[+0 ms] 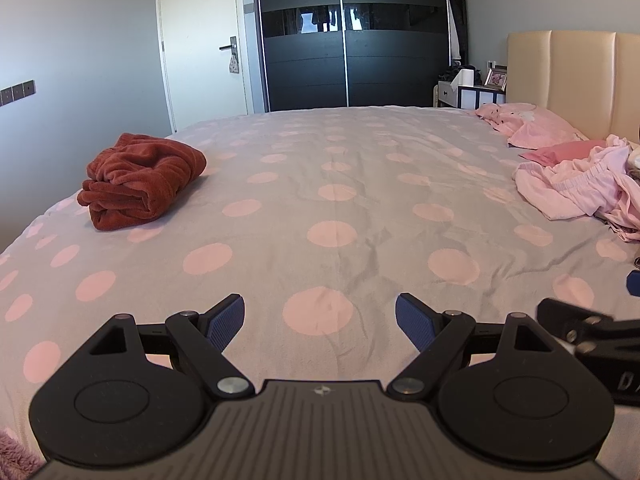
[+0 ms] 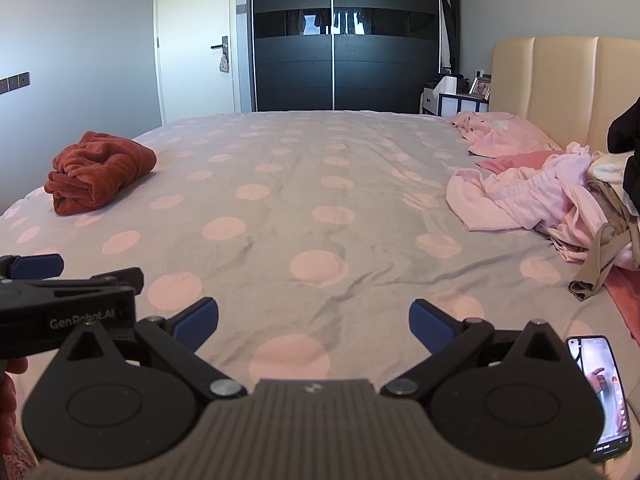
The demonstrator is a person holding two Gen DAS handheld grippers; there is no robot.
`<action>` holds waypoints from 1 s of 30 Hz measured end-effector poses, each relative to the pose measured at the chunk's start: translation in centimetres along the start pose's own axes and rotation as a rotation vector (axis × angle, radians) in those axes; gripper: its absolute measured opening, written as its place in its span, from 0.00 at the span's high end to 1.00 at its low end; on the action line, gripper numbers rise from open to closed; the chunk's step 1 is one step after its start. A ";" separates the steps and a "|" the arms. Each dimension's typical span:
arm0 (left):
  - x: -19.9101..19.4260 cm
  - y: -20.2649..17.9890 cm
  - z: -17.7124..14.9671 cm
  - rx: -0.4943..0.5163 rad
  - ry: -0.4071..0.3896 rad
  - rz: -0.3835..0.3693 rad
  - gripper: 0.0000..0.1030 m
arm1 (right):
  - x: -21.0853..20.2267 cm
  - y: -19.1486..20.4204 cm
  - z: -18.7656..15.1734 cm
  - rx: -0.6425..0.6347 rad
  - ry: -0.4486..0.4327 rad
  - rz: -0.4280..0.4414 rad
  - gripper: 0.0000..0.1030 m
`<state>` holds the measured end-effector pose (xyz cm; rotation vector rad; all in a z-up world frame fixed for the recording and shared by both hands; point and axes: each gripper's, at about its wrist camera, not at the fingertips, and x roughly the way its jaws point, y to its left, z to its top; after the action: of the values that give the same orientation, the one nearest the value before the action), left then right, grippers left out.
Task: Fold clothes
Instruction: 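Reach the right gripper to the clothes pile and grasp the black garment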
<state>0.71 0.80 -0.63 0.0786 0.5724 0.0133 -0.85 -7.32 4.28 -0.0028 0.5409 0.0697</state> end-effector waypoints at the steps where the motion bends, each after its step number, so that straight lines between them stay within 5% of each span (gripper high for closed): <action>1: 0.1 0.1 0.2 -0.006 0.005 0.001 0.19 | 0.1 -0.5 0.3 -0.002 0.004 -0.005 0.01; 11: 1.9 0.4 2.0 -0.023 0.036 0.008 0.19 | 0.9 -10.1 4.5 0.023 0.021 -0.132 0.02; 21: 4.5 -0.9 2.3 0.019 0.053 0.003 0.19 | -0.6 -26.3 9.0 0.027 0.009 -0.426 0.07; 30: 6.9 -2.0 2.0 0.052 0.084 0.017 0.19 | -0.4 -35.0 10.6 0.000 0.036 -0.597 0.16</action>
<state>7.52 -1.11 -2.83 0.1340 0.6563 0.0185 6.67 -42.05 13.03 -0.1651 0.5575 -0.5132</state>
